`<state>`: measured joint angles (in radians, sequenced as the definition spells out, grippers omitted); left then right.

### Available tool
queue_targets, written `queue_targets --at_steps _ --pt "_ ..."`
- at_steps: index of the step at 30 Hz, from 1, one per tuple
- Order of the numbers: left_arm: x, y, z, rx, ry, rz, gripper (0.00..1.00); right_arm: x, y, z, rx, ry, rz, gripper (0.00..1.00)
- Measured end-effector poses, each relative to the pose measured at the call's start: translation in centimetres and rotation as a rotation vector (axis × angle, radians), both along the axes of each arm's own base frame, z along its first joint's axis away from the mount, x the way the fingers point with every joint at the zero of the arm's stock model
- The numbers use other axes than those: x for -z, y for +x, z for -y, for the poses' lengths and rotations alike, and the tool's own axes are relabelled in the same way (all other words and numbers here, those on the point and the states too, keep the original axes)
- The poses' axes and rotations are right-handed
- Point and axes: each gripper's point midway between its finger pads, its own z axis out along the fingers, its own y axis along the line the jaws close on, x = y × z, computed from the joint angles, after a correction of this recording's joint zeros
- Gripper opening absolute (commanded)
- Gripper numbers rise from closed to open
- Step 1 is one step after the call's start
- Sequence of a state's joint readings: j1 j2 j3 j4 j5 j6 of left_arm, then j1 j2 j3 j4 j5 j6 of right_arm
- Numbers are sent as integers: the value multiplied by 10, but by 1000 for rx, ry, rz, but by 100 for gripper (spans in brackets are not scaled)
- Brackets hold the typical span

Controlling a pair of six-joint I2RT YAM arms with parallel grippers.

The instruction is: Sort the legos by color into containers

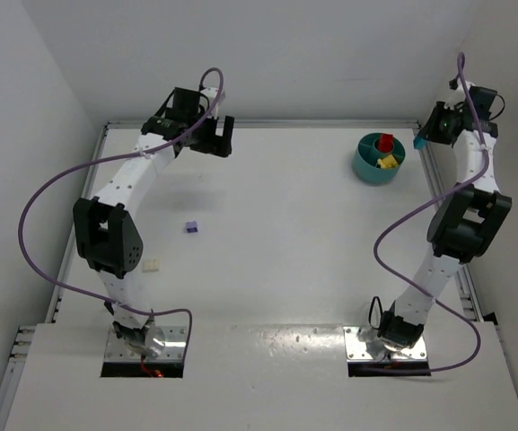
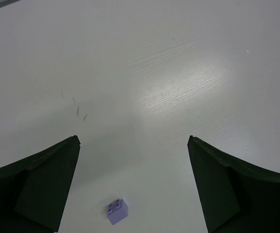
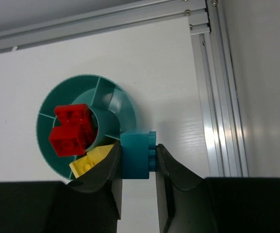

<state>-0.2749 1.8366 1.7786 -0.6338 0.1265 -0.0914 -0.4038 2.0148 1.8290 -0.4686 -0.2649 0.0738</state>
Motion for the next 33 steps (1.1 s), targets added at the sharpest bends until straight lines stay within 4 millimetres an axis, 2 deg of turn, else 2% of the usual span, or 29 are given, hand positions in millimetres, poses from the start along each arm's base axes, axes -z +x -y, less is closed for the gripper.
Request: queue_targets --at_steps 12,21,24,27,30,33 --pt "1 4 -10 -45 38 11 100 19 46 -25 -59 31 24 0" --pt "1 7 -21 -84 69 18 100 37 56 -41 -79 27 -3 1" --pt "2 8 -24 -95 73 18 100 37 57 -41 -79 22 -1 12" --pt "3 8 -28 -105 77 17 100 37 57 -41 -81 20 -3 33" --pt "7 8 -30 -113 87 12 100 38 56 -40 -79 15 -4 40" --pt "17 6 -37 -130 98 -9 100 40 56 -39 -76 12 -9 52"
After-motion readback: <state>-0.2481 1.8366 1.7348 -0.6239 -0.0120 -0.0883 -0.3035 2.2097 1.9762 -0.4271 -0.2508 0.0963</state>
